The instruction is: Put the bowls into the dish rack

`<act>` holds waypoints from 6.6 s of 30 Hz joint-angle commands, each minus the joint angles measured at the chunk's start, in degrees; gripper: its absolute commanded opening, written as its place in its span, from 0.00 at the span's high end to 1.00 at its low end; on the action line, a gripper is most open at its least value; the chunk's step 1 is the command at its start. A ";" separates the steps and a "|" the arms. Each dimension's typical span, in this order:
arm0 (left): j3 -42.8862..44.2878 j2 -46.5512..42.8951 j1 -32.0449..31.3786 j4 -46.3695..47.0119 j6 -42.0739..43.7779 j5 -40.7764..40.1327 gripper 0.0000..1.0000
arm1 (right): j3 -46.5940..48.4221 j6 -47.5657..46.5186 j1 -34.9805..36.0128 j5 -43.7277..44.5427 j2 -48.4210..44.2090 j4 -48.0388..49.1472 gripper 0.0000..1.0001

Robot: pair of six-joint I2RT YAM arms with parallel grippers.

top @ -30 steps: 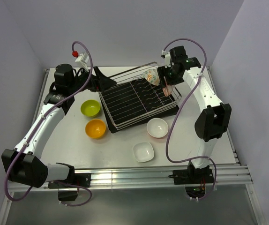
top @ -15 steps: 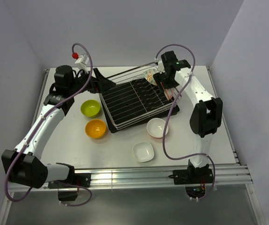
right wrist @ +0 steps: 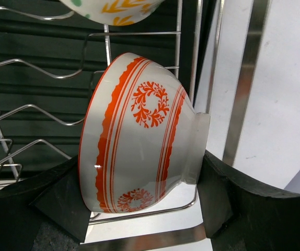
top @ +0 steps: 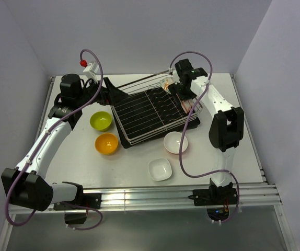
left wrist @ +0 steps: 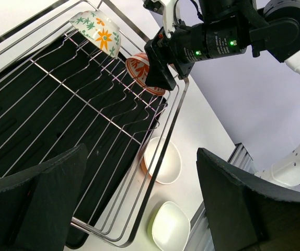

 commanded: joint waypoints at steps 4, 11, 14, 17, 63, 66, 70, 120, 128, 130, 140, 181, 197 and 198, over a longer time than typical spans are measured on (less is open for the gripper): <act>0.44 -1.56 0.24 0.59 0.97 1.99 0.09 | 3.22 0.39 0.78 0.79 1.34 -1.52 0.75; 0.44 -2.00 0.33 -0.11 1.85 1.90 0.09 | 4.18 0.74 0.96 -0.09 1.08 -2.66 0.43; 0.26 -2.00 0.33 -0.20 1.94 2.07 0.09 | 5.23 0.83 1.13 -1.93 0.82 -3.80 0.41; 0.09 -2.00 0.33 -0.82 2.38 2.16 0.09 | 6.12 1.00 1.40 -2.99 0.55 -5.12 0.34; -4.49 -9.99 7.54 -7.41 4.40 1.99 0.00 | -0.30 3.11 6.41 -8.08 -10.70 0.41 0.02; -4.66 -10.26 7.71 -7.41 4.58 2.07 0.01 | 1.19 3.81 5.79 -10.54 -11.14 0.50 0.02; -4.66 -10.35 7.89 -7.15 4.49 2.08 0.01 | 1.55 5.04 4.21 -13.36 -11.84 0.85 0.08; -4.92 7.76 25.99 -17.17 21.80 -4.16 0.04 | -1.26 5.48 -0.01 -16.44 -23.08 9.81 0.00; -7.65 14.43 26.08 -10.59 21.89 -6.97 0.17 | -6.62 7.59 -0.80 -19.77 -29.23 15.61 0.00; -7.83 16.45 26.08 -9.70 21.72 -7.94 0.19 | -7.85 9.08 -0.71 -20.04 -30.12 16.75 0.00; -9.41 22.43 25.29 -5.65 20.05 -6.89 0.28 | -6.01 11.38 -0.71 -23.03 -29.68 13.42 0.00; -2.29 21.14 23.89 -10.04 16.53 -6.89 1.00 | -10.94 15.68 -5.72 -36.21 -30.47 11.04 0.00; 23.80 4.25 6.85 -17.26 18.46 -17.60 1.00 | -0.56 22.18 -2.21 -39.99 -29.77 17.55 0.00; 24.16 3.90 5.36 -16.47 18.55 -19.96 1.00 | -0.30 22.36 -2.21 -39.90 -30.03 17.81 0.00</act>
